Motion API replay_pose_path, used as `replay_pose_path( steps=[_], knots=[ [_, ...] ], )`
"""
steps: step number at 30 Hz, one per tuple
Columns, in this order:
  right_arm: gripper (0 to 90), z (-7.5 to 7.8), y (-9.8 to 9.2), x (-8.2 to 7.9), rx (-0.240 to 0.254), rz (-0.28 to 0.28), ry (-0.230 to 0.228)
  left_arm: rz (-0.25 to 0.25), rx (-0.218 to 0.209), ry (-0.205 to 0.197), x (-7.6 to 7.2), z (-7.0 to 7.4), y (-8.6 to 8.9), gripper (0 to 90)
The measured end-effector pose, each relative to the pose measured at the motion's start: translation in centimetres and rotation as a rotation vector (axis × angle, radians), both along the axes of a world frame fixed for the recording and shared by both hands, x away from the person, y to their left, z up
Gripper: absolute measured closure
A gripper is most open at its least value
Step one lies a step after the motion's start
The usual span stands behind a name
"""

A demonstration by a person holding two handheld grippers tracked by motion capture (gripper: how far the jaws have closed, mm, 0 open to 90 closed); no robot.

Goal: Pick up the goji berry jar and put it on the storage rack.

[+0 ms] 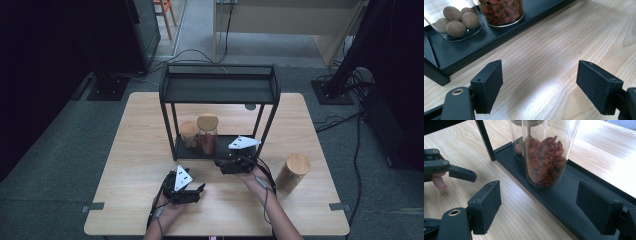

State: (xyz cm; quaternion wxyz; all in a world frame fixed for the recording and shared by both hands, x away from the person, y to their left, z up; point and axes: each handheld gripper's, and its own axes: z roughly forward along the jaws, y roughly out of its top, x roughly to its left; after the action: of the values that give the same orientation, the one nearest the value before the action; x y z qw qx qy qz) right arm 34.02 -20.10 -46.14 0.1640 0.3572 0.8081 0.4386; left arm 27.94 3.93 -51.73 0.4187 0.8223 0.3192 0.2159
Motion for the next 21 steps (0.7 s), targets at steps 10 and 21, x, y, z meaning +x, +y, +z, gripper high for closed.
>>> replay_pose_path(
  steps=[10,21],
  knots=[
    [20.0,-0.10,-0.36,-0.34,0.001,0.001,-0.003,0.001,-0.002,0.001,0.01,-0.01,-0.01,21.6],
    [20.1,-0.11,-0.61,-0.73,-0.002,0.005,-0.005,0.001,-0.001,0.001,0.01,-0.01,-0.02,21.6]
  ],
)
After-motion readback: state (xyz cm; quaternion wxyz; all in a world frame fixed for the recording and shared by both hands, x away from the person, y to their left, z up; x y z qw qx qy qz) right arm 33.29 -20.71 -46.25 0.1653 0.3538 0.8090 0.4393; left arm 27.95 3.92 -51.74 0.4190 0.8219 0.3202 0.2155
